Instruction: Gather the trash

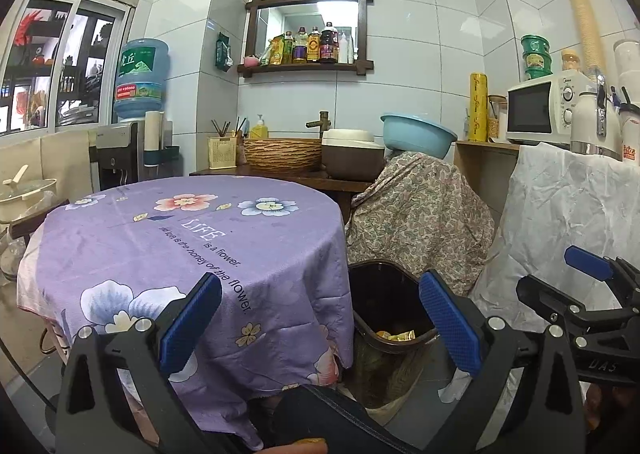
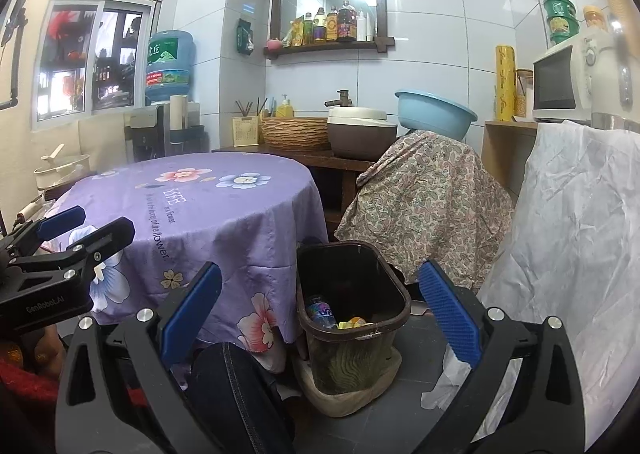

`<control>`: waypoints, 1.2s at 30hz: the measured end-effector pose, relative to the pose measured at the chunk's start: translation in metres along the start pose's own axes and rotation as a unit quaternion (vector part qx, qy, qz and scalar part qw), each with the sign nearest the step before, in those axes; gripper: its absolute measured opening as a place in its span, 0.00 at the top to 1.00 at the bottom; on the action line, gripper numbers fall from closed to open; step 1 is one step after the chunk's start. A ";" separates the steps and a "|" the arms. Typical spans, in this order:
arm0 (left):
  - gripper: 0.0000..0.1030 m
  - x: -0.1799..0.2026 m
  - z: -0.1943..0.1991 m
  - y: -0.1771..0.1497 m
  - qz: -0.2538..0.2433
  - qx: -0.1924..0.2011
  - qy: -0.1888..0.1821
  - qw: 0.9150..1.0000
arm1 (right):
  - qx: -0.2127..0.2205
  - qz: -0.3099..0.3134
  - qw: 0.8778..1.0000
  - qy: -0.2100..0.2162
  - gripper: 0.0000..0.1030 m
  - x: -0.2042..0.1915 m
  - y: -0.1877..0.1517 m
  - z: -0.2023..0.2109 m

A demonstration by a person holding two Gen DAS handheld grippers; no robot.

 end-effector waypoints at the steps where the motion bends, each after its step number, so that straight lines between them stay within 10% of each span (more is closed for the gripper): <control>1: 0.05 0.000 0.000 0.000 0.000 0.001 0.000 1.000 | 0.000 0.000 1.000 0.000 0.06 -0.001 0.000 0.000; 36: 0.05 -0.001 -0.004 -0.004 -0.003 -0.007 0.001 1.000 | -0.004 -0.010 1.000 -0.009 0.05 0.002 -0.005 -0.004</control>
Point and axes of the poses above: each gripper's, at about its wrist camera, not at the fingertips, and z roughly against the way its jaws point, x to its right, y to its top, the point moved 3 cm from there along -z, roughly the way its jaws point, and after that the axes turned 13 degrees about y, right-handed, at the moved point
